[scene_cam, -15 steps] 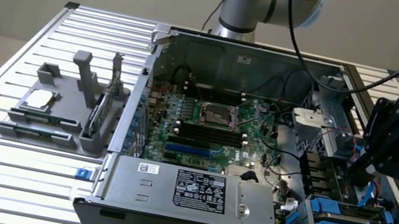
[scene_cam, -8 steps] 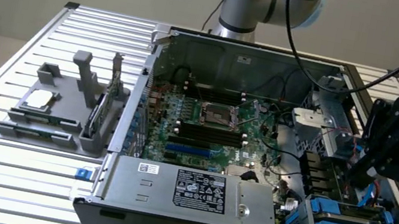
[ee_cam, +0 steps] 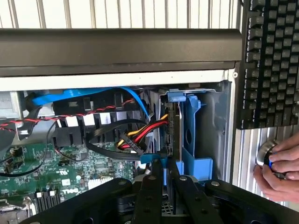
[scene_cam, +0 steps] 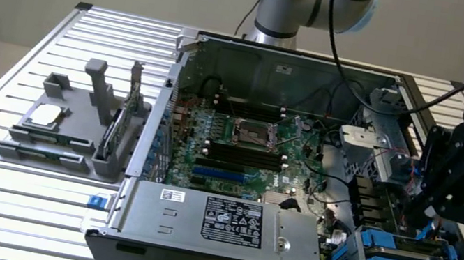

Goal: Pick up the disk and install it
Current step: 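Insert the second disk wire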

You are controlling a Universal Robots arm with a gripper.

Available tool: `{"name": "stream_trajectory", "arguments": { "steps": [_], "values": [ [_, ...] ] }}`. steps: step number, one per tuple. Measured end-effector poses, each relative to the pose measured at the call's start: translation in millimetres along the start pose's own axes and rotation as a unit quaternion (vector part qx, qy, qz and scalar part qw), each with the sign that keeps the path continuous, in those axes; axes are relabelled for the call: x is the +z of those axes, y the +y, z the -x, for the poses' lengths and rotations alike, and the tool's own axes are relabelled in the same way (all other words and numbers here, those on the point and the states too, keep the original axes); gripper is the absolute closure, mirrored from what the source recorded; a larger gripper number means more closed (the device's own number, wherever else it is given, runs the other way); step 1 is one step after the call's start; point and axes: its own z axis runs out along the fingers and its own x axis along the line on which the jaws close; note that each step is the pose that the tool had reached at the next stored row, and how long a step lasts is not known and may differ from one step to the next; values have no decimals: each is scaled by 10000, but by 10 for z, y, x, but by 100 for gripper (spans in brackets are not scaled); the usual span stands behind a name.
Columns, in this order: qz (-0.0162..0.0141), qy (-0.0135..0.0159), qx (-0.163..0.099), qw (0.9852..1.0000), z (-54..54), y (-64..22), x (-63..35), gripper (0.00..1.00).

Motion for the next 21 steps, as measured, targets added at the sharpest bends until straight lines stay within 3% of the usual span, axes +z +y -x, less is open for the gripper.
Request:
{"name": "stream_trajectory", "arguments": {
  "steps": [5,10,15,21],
  "values": [
    [78,33,-69,9999,42,3,52,84],
    [144,92,-101,9998,106,0,114,84],
    [188,159,-107,9996,97,-4,177,84],
    [202,187,-111,9996,96,-2,192,84]
  ]
}}
